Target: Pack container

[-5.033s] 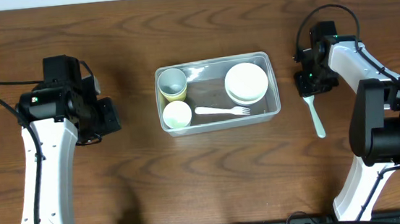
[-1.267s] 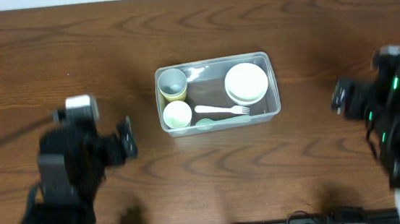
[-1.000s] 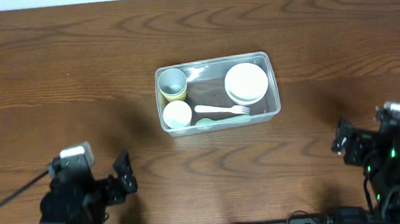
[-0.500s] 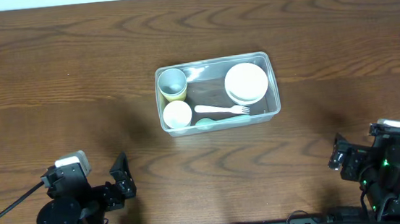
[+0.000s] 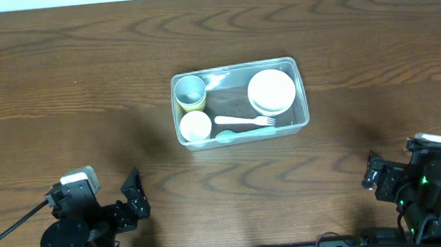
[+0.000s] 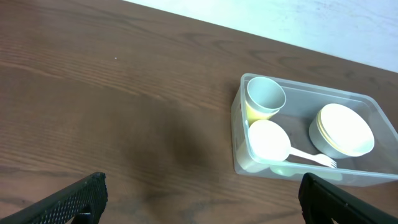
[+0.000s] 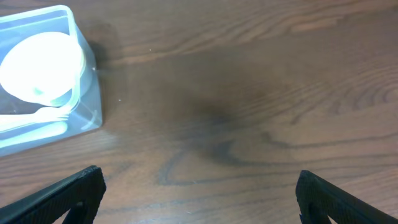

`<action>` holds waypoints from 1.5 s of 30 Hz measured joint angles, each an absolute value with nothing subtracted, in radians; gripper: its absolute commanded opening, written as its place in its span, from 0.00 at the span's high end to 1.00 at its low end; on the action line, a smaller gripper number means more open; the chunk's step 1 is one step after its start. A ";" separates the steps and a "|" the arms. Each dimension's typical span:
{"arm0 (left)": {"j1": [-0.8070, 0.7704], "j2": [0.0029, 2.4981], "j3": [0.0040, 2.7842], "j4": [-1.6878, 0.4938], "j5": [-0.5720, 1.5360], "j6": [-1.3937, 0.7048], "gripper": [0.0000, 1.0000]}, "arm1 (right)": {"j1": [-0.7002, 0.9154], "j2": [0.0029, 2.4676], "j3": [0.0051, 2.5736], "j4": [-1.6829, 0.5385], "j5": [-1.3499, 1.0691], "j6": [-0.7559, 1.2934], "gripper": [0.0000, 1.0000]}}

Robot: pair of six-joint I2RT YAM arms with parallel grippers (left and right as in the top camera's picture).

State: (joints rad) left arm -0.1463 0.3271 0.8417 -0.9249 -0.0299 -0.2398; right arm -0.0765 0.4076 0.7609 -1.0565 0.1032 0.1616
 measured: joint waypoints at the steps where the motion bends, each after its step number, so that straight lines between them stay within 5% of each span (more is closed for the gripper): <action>1: -0.146 0.327 0.842 -0.925 -0.030 -0.240 0.02 | -0.074 0.399 0.759 -1.055 0.100 0.162 0.01; 12: -0.146 0.327 0.841 -0.928 -0.030 -0.240 0.02 | -0.015 0.039 0.462 -0.645 0.012 0.157 0.01; 26: -0.146 0.328 0.841 -0.928 -0.030 -0.240 0.02 | 0.030 0.016 0.065 0.046 -0.050 0.021 0.01; 45: -0.146 0.328 0.841 -0.928 -0.030 -0.240 0.02 | 0.030 0.012 0.007 -0.067 -0.033 -0.020 0.01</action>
